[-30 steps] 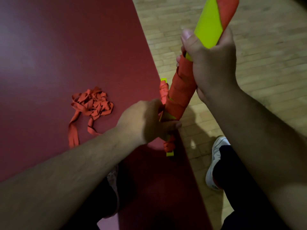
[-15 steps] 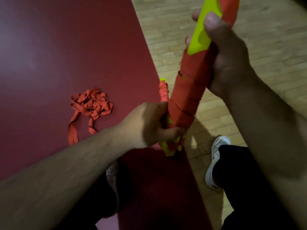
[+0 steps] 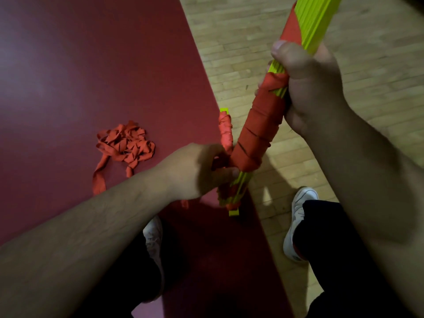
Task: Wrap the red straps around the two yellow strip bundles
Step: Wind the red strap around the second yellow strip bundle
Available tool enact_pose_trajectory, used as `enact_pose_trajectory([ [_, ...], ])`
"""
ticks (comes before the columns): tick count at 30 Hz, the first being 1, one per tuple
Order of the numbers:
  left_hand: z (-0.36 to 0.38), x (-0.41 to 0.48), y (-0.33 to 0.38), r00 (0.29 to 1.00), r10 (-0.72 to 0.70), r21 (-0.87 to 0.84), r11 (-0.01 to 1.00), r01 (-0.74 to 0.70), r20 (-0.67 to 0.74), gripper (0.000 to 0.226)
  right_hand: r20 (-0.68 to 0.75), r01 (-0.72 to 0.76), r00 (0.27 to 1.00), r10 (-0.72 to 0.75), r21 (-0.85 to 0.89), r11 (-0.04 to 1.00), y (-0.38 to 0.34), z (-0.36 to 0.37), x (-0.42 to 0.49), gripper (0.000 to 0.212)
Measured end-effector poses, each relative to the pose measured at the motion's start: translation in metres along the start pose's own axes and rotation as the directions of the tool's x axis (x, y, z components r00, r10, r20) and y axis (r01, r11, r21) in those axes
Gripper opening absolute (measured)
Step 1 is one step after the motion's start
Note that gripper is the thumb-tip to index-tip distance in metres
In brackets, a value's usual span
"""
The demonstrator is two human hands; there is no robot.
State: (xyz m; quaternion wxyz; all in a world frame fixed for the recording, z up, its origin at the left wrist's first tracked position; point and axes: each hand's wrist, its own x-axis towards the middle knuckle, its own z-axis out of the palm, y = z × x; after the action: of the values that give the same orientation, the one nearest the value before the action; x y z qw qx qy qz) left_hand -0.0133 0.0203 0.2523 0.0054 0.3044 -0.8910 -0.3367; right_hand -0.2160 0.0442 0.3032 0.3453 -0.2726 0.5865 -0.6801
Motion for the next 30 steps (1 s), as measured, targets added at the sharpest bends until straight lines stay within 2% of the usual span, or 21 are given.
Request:
enact_pose_trajectory([
  [4, -0.004, -0.002, 0.006, 0.999, -0.036, -0.104, 0.994, 0.038, 0.018, 0.018, -0.170, 0.093, 0.981, -0.094, -0.012, 0.996, 0.001, 0.006, -0.001, 0.024],
  [7, 0.004, -0.002, 0.004, 0.997, -0.035, 0.027, 0.999, 0.037, -0.072, 0.040, -0.184, 0.162, 0.967, -0.174, -0.079, 0.984, 0.002, 0.010, -0.004, 0.035],
  [9, 0.008, 0.000, 0.001, 0.989, -0.026, 0.097, 0.994, 0.041, -0.145, 0.043, -0.149, 0.159, 0.974, -0.172, -0.092, 0.983, 0.002, 0.014, -0.007, 0.034],
  [10, 0.007, 0.001, 0.000, 0.989, -0.017, 0.075, 0.997, 0.028, -0.149, 0.041, -0.126, 0.156, 0.978, -0.164, -0.067, 0.985, 0.001, 0.014, -0.008, 0.029],
  [13, -0.002, -0.001, 0.000, 0.996, 0.070, -0.156, 0.985, -0.077, -0.049, 0.028, 0.006, 0.164, 0.986, -0.165, 0.093, 0.982, -0.007, 0.009, -0.010, 0.015],
  [14, -0.006, -0.003, 0.002, 0.994, 0.110, -0.234, 0.966, -0.111, -0.017, 0.024, 0.064, 0.139, 0.987, -0.149, 0.135, 0.981, -0.009, 0.006, -0.009, 0.018],
  [16, -0.010, -0.006, 0.006, 0.984, 0.178, -0.345, 0.925, -0.158, 0.026, 0.017, 0.240, 0.023, 0.968, -0.077, 0.220, 0.975, -0.012, -0.001, -0.005, 0.038],
  [17, -0.012, -0.007, 0.007, 0.980, 0.196, -0.387, 0.907, -0.165, 0.043, 0.014, 0.375, -0.065, 0.926, -0.046, 0.280, 0.958, -0.012, -0.004, -0.003, 0.052],
  [19, -0.014, -0.008, 0.006, 0.973, 0.205, -0.432, 0.890, -0.142, 0.102, 0.014, 0.648, -0.271, 0.761, -0.040, 0.374, 0.887, -0.011, -0.008, -0.001, 0.078],
  [21, -0.018, -0.008, 0.004, 0.961, 0.200, -0.442, 0.892, -0.097, 0.193, 0.011, 0.788, -0.409, 0.613, -0.058, 0.380, 0.829, -0.008, -0.012, -0.002, 0.081],
  [22, -0.018, -0.008, 0.001, 0.954, 0.191, -0.435, 0.897, -0.076, 0.229, 0.012, 0.809, -0.426, 0.586, -0.056, 0.366, 0.827, -0.007, -0.013, -0.002, 0.074],
  [23, -0.018, -0.007, 0.000, 0.950, 0.183, -0.423, 0.904, -0.062, 0.252, 0.018, 0.804, -0.411, 0.593, -0.045, 0.351, 0.841, -0.005, -0.015, -0.002, 0.064],
  [26, -0.016, -0.003, -0.003, 0.955, 0.160, -0.338, 0.939, -0.068, 0.250, 0.027, 0.711, -0.343, 0.703, 0.022, 0.311, 0.886, -0.005, -0.012, -0.004, 0.042],
  [28, -0.014, 0.000, -0.006, 0.972, 0.119, -0.268, 0.962, -0.062, 0.201, 0.018, 0.602, -0.311, 0.795, 0.077, 0.294, 0.904, -0.006, -0.008, -0.004, 0.024],
  [30, -0.011, 0.001, -0.009, 0.990, 0.069, -0.168, 0.985, -0.048, 0.125, 0.021, 0.456, -0.250, 0.883, 0.111, 0.256, 0.934, -0.007, -0.003, -0.004, 0.009],
])
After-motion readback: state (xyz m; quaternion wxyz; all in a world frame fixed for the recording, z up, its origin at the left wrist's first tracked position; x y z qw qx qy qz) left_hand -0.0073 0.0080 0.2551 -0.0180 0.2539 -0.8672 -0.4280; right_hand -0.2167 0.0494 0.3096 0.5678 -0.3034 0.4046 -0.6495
